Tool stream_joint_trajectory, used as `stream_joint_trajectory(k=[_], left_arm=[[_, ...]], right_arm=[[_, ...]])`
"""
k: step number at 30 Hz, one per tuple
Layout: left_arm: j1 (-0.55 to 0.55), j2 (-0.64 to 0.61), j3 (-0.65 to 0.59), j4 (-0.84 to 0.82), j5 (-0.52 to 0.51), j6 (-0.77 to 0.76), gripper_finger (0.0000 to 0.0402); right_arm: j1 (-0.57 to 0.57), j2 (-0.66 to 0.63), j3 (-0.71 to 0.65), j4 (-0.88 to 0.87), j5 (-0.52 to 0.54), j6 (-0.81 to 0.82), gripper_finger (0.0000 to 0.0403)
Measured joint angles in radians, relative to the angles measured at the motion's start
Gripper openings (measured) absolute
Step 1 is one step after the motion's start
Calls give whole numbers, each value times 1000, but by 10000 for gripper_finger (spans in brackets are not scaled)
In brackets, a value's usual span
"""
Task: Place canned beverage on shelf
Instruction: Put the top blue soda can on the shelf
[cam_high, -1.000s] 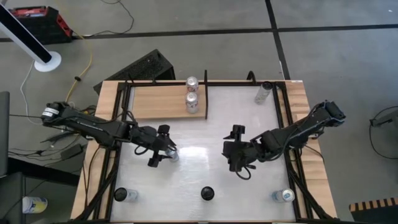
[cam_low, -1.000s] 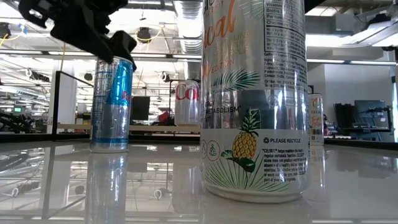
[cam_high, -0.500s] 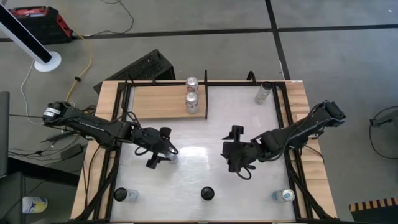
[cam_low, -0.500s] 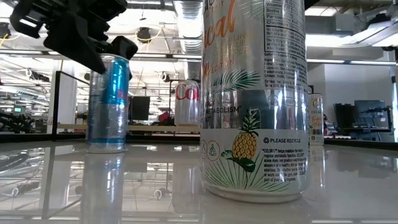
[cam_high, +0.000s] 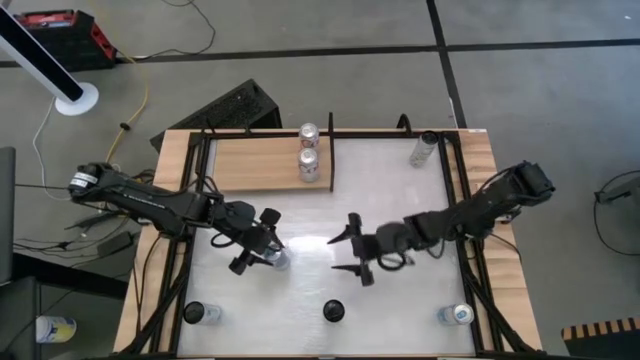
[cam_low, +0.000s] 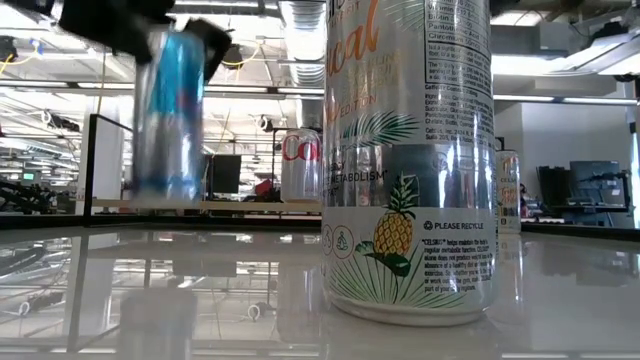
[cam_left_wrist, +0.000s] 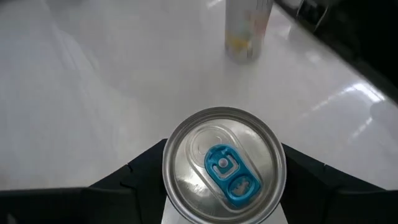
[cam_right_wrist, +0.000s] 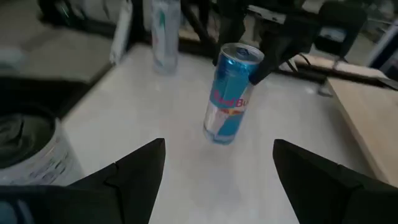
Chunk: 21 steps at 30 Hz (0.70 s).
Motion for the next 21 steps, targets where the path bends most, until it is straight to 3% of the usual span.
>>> stream_joint_trajectory(k=[8, 14, 21], left_arm=[[-64, -1, 112, 2, 39, 144, 221], [-81, -1, 134, 64, 65, 230, 221], [-81, -1, 134, 70, 105, 226, 221]], right_arm=[[-204, 188, -54, 555, -534, 102, 321], [-244, 366, 81, 614, -651, 149, 321], [-242, 500, 254, 599, -788, 198, 321]])
